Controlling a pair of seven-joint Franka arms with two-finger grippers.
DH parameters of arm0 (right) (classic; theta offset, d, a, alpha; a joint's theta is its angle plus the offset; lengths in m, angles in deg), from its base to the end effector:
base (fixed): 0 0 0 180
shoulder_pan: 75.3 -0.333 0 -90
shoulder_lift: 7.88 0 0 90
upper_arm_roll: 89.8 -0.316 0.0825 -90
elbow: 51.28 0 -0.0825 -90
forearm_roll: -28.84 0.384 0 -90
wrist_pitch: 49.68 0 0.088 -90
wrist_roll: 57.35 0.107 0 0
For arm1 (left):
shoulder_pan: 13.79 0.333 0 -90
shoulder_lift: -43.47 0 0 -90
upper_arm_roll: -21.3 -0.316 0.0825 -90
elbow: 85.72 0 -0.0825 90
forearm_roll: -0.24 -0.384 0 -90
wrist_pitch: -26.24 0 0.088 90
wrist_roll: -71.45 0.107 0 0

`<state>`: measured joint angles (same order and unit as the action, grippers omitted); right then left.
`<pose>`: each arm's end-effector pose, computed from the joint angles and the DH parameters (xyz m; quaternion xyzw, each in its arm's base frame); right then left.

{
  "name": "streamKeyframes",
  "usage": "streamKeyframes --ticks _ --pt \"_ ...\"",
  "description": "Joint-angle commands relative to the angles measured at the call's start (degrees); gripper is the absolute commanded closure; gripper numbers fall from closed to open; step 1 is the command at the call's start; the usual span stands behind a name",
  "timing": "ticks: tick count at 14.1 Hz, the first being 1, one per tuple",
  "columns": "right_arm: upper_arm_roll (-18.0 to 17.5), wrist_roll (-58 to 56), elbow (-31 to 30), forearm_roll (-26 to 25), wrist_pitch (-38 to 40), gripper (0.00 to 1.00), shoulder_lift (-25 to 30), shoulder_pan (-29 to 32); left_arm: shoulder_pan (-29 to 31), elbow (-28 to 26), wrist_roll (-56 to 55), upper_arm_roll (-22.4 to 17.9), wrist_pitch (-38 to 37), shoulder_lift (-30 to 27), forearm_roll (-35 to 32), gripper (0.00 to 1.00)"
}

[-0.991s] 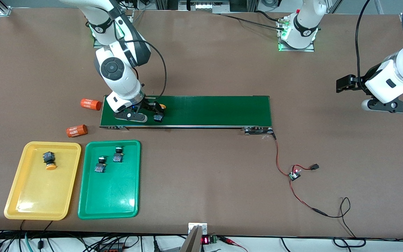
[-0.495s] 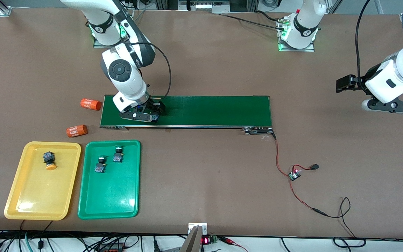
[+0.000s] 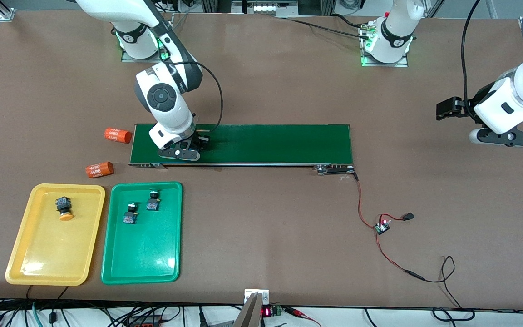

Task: Sort buttons by color to trays
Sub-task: 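Carry the orange-cap button with the right gripper over the yellow tray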

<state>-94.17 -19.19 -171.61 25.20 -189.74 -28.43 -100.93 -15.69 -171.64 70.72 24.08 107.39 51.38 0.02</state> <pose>0.5035 0.2900 0.2464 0.9988 -0.0490 -0.0014 0.0092 0.5744 -0.0447 0.5677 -0.9933 0.0343 0.1103 0.0038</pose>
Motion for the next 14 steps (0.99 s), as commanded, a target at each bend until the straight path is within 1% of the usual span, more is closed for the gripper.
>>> streamKeyframes --ticks 1,4,5,8,10,12,14 --pt "0.7 -2.5 1.2 -0.8 0.6 0.94 2.0 1.2 0.2 1.2 1.4 0.1 -1.1 0.4 -0.7 0.00" --pt "0.7 -12.6 7.6 -0.7 8.9 0.94 2.5 7.5 0.1 1.7 1.3 0.1 -0.9 0.4 -0.7 0.00" --pt "0.7 -15.9 9.3 -0.7 10.6 0.94 2.4 9.8 0.1 1.7 1.3 0.1 -0.9 0.4 -0.7 0.00" --pt "0.7 -30.7 12.6 -0.6 11.3 0.93 0.4 20.1 0.1 1.7 1.3 0.1 -0.9 0.4 -0.7 0.00" --pt "0.7 -41.5 15.5 -0.5 11.1 0.93 -2.6 26.7 0.1 1.6 1.3 0.1 -0.9 0.4 -0.7 0.00" --pt "0.7 -50.8 19.1 -0.4 10.8 0.93 -7.4 32.4 0.1 1.6 1.3 0.1 -0.9 0.4 -0.7 0.00" --pt "0.8 -58.0 22.6 -0.6 10.2 0.93 -11.6 35.7 0.1 1.6 1.3 0.1 -1.0 0.4 -0.7 0.00"
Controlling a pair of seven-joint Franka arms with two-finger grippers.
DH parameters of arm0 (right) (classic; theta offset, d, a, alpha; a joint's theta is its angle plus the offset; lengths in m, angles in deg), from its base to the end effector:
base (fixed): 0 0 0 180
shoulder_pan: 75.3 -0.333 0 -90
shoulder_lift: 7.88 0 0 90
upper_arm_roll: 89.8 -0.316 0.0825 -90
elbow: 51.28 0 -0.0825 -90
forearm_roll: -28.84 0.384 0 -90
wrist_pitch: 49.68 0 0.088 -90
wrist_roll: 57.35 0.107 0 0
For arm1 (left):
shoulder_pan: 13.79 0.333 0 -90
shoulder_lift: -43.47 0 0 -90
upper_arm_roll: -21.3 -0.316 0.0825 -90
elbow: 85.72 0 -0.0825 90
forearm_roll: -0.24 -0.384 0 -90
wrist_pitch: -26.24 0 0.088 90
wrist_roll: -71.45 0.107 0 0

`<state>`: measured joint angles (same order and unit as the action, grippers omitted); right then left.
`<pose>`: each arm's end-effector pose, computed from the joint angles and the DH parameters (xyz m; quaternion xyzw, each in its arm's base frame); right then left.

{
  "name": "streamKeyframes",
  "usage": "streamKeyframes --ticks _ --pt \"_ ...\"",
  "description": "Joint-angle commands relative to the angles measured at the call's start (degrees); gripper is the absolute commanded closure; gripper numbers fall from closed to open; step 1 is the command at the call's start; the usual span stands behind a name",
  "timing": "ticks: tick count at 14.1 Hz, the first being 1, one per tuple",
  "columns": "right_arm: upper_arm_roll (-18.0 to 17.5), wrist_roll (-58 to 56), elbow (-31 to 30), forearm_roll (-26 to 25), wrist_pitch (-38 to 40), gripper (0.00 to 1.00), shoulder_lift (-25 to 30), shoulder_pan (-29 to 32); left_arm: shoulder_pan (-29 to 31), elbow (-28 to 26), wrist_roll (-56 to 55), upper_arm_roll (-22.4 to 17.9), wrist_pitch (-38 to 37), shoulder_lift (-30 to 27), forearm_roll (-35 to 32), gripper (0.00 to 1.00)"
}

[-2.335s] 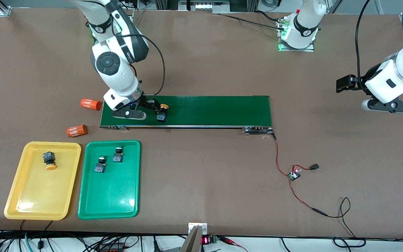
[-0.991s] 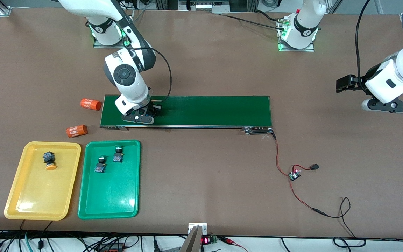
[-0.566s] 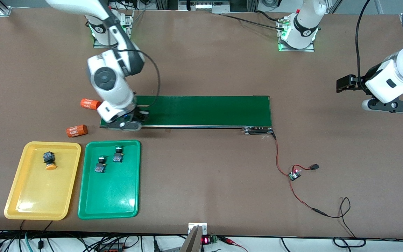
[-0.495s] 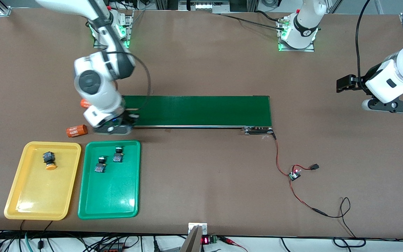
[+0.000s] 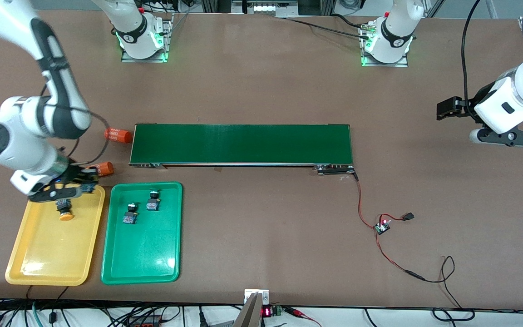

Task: Sort buttons by color to trays
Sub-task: 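Carry the orange-cap button with the right gripper over the yellow tray, then lower the button into the yellow tray and open the right gripper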

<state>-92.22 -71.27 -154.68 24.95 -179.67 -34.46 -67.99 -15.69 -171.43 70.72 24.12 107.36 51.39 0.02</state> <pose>0.6478 -0.0592 0.2884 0.9950 0.0982 -0.0023 0.0164 0.5746 -0.0451 0.5692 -0.9935 0.0347 0.1088 0.0037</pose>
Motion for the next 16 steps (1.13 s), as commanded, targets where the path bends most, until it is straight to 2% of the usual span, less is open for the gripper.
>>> streamKeyframes --ticks 1,4,6,7,8,9,10,14,16 --pt "-1.2 -8.3 7.0 -0.2 -1.9 0.93 -7.5 4.4 0.1 1.4 1.3 0.1 -1.0 0.4 -0.7 0.00" --pt "-1.2 -11.4 7.3 -0.3 -10.3 0.93 -11.1 5.9 0.1 1.3 1.4 0.1 -1.0 0.4 -0.7 0.00" --pt "-1.2 -11.3 7.3 -0.2 -12.0 0.92 -12.0 6.0 0.1 1.5 1.4 0.1 -0.9 0.4 -0.8 0.00" --pt "-1.2 -11.1 7.3 -0.2 -12.0 0.88 -12.0 5.9 0.1 1.5 1.3 0.1 -0.9 0.4 -0.8 0.00" --pt "-1.2 -11.0 7.3 -0.2 -12.0 0.66 -12.1 5.9 0.1 1.5 1.3 0.0 -0.6 0.4 -1.1 0.00" --pt "-1.2 -10.7 7.3 0.1 -12.0 0.06 -12.3 6.0 0.1 1.6 1.3 0.0 -0.6 0.4 -1.1 0.00" --pt "-1.2 -11.3 7.3 0.1 -12.0 0.00 -12.4 6.0 0.1 1.6 1.3 0.0 -0.6 0.4 -1.2 0.00" --pt "-1.3 -10.7 6.7 0.5 -9.2 0.00 -8.0 5.5 0.1 1.5 1.4 0.0 -0.7 0.4 -1.2 0.00" --pt "-1.7 -7.0 6.7 2.4 1.3 0.00 -1.8 5.0 0.1 1.5 1.4 0.1 -0.7 0.4 -1.1 0.00"
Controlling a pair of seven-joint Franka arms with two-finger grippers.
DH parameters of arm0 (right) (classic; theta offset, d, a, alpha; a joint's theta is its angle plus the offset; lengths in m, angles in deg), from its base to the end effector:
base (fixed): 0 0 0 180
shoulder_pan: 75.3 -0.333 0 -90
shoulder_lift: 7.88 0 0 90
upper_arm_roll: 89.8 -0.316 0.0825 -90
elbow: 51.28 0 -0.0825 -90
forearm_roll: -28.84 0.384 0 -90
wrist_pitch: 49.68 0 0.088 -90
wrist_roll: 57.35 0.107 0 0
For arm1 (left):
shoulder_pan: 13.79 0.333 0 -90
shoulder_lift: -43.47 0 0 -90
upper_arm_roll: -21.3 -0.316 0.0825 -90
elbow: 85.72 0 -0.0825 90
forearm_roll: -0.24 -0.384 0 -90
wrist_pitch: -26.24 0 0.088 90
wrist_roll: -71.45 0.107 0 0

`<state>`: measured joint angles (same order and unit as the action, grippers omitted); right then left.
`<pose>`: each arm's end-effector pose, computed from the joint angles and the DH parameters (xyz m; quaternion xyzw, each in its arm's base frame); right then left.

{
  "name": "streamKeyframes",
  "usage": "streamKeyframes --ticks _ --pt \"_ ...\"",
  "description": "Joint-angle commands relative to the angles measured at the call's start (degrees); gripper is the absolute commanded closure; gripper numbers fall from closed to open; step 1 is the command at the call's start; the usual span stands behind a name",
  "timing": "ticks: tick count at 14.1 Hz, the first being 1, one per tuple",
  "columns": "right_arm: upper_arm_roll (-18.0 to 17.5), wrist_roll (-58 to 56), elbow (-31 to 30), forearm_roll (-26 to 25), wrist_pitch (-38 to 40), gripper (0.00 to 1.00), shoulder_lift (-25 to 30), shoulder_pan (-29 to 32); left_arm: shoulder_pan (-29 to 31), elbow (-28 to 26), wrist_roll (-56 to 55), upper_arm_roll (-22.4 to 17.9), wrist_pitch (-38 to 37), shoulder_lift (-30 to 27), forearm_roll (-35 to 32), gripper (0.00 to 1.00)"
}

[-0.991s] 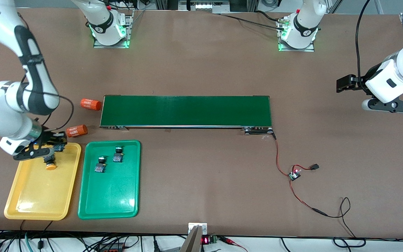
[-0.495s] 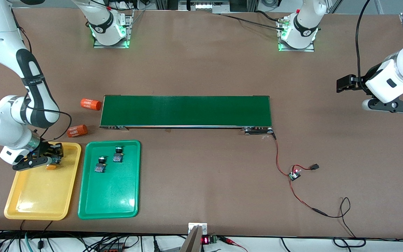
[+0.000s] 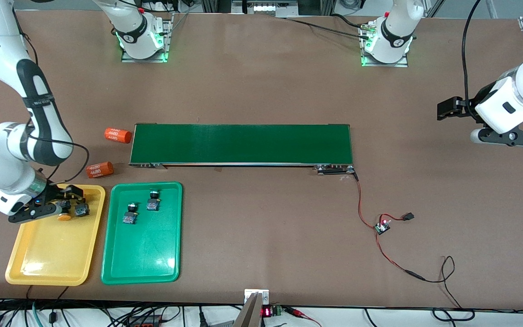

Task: Sort buttons by color to trays
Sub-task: 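Lower the button into the yellow tray and open the right gripper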

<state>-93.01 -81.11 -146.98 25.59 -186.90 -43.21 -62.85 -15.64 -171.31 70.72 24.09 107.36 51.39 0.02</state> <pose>0.6831 -0.1163 0.2569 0.9887 0.1398 0.0511 0.0198 0.5748 -0.0443 0.5701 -0.9936 0.0340 0.1078 0.0036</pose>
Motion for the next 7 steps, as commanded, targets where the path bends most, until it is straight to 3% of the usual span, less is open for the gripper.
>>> streamKeyframes --ticks 1,3,7 --pt "-0.9 8.0 -0.9 2.5 14.9 0.00 11.0 -2.1 0.1 1.4 1.4 0.0 -0.7 0.4 -1.1 0.00" --pt "-0.9 13.8 -0.8 2.5 24.9 0.00 18.8 -4.1 0.0 1.5 1.3 0.1 -0.7 0.4 -1.2 0.00" --pt "-0.4 14.3 -0.9 2.2 37.5 0.00 31.2 -7.7 0.1 1.4 1.4 0.1 -0.7 0.4 -1.0 0.00"
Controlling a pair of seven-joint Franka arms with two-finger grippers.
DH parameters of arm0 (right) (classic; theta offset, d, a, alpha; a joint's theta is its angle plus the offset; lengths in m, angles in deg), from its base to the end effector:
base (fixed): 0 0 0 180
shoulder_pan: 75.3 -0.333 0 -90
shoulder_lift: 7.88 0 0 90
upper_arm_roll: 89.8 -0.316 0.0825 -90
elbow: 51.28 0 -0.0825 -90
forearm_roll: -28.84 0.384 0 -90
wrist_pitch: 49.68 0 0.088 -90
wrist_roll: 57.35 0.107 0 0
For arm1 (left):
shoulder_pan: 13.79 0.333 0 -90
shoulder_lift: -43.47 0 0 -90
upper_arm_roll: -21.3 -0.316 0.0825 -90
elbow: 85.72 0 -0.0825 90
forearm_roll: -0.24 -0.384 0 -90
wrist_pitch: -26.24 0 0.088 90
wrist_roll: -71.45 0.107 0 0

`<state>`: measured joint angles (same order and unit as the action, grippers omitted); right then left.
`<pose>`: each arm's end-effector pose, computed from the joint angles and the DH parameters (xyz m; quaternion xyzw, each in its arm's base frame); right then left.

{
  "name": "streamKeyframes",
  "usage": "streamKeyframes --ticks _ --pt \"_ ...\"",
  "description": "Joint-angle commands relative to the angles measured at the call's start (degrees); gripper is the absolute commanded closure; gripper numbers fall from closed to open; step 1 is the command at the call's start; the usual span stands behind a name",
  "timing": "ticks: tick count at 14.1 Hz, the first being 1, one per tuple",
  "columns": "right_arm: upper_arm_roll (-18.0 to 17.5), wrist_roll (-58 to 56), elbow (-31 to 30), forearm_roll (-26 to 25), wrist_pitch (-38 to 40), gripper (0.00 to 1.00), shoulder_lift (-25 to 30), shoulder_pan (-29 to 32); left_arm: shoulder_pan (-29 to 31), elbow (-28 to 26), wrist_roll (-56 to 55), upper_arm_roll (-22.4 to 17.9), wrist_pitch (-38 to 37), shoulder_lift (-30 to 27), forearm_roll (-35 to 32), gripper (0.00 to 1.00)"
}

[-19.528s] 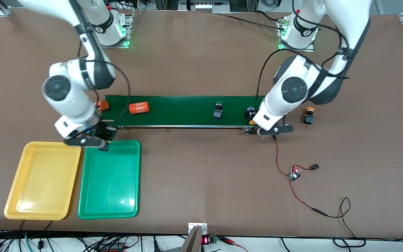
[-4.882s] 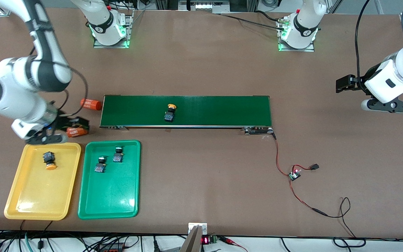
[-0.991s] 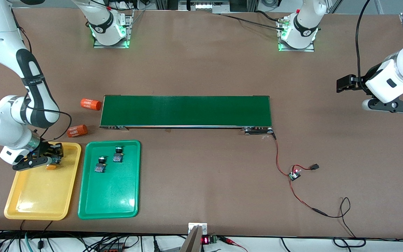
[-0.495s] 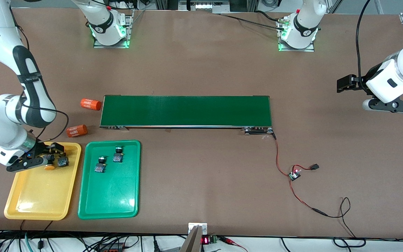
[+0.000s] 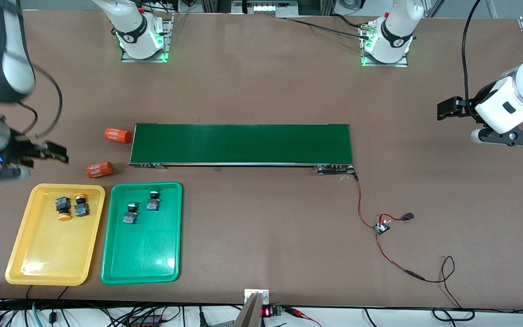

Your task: Sort buttons by color to trays

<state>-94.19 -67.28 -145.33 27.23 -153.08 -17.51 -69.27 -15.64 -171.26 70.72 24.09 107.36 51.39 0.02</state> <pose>0.6138 -0.0229 0.5129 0.9972 0.0750 -0.0029 0.0070 0.5749 -0.0443 0.5705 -0.9936 0.0340 0.1073 0.0036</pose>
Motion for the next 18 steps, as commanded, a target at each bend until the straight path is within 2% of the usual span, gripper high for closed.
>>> streamKeyframes --ticks 1,4,6,8,12,18 --pt "1.1 1.0 -2.6 0.5 6.7 0.00 7.4 -2.2 0.1 1.4 1.4 0.1 -0.7 0.4 -1.0 0.00" --pt "3.2 3.5 -2.7 0.5 9.7 0.00 9.1 -5.1 0.1 1.3 1.3 0.1 -0.7 0.4 -1.0 0.00" --pt "3.3 4.1 -2.5 0.5 11.0 0.00 9.5 -5.8 0.1 1.4 1.4 0.1 -0.7 0.4 -1.0 0.00" --pt "3.3 4.4 -2.0 0.3 13.9 0.00 9.3 -5.9 0.1 1.4 1.3 0.1 -0.7 0.4 -1.1 0.00" --pt "2.0 9.1 -2.0 -0.1 14.2 0.00 9.4 -6.6 0.1 1.3 1.4 0.1 -0.8 0.4 -1.2 0.00" --pt "1.7 9.8 -1.9 -0.1 16.3 0.00 9.5 -6.6 0.1 1.3 1.4 0.1 -0.9 0.3 -1.2 0.00"
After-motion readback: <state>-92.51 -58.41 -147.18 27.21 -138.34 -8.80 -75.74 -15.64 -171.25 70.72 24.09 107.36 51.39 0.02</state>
